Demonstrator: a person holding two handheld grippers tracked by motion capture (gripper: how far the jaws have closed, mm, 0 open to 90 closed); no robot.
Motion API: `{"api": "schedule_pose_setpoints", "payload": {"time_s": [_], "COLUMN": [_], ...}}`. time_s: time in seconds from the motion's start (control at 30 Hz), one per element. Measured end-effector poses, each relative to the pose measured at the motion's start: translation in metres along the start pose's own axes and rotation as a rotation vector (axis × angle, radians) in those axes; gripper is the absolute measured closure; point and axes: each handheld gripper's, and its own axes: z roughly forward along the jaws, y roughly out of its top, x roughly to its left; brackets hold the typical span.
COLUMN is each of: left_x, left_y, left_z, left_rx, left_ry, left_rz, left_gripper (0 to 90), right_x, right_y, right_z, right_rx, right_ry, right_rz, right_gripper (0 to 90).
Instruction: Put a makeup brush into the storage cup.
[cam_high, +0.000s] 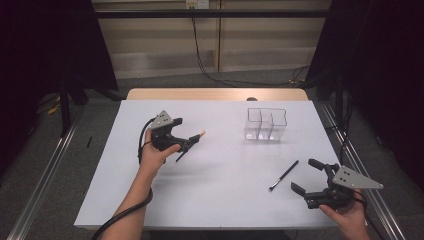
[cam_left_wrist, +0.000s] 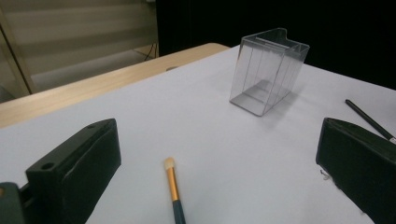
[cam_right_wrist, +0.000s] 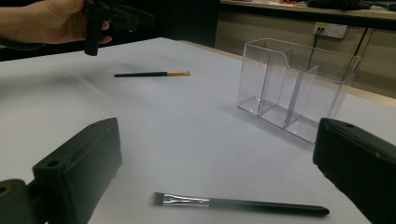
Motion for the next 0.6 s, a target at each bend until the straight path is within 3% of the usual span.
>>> {"api": "schedule_pose_setpoints", "payload": {"time_s": [0.27,0.4,0.5,0.6], "left_x": [0.005,0.008,0.009,0.010], "left_y": [0.002,0.003,0.004,0.006], "left_z": [0.004,0.007,0.009,0.011], "left_rx": [0.142,0.235,0.265,0.309], "left_ry": [0.030,0.067,0.071,0.087], "left_rz": [-0.070,-0.071,-0.103,-0.109], "left_gripper": [0.0,0.0,0.0,0.0], "right_x": [0.000,0.000,0.000,0.000], "right_y": [0.000,0.000,0.000,0.000], "right_z": [0.000,0.000,0.000,0.000], "right_rx": [-0.001,0.000,-0.001,-0.002], "right_ry": [0.000,-0.001,-0.001,0.001], "right_rz": [-0.001,0.001,0.000,0.004], "right_gripper": [0.6,0.6,0.6,0.6]}}
